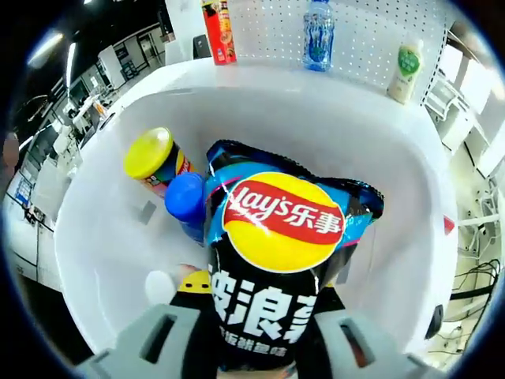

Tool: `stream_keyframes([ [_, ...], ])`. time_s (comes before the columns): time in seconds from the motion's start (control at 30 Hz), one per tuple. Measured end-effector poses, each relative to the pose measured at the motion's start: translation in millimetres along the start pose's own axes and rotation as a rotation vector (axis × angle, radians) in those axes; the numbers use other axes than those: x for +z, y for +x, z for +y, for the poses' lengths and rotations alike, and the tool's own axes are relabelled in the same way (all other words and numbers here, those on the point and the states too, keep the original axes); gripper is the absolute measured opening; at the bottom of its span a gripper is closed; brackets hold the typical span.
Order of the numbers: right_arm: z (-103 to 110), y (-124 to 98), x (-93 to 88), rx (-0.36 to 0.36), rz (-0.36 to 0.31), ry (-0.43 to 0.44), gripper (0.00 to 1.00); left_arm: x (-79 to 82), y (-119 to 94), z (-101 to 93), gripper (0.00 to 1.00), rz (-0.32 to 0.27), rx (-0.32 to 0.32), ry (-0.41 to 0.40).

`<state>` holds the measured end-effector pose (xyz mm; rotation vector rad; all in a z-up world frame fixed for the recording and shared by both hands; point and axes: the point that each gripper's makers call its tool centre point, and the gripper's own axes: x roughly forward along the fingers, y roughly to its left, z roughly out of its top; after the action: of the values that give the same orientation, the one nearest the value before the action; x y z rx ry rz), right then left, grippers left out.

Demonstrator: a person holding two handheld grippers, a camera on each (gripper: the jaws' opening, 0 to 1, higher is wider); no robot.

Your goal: Place the items from the shopping basket onto the snack and drink counter

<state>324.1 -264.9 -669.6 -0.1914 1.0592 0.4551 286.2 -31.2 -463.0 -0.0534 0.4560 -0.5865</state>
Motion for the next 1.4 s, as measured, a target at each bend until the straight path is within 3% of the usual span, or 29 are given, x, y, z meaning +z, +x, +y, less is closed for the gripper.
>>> stream_keyframes([
  [0.23, 6, -11, 6.6, 0.032, -0.041, 0.021, 0.3, 0.8, -3, -3.6, 0.74, 0.0, 0.004, 0.006],
  [0.73, 4, -25, -1.2, 0.047, -0.062, 0.02, 0.31, -0.8, -6, -6.3, 0.74, 0.002, 0.016, 0.006],
  [1.4, 4, -60, 16.2, 0.04, -0.137, -0.045, 0.31, 4.4, 0, -12.8, 0.74, 0.003, 0.011, 0.014],
])
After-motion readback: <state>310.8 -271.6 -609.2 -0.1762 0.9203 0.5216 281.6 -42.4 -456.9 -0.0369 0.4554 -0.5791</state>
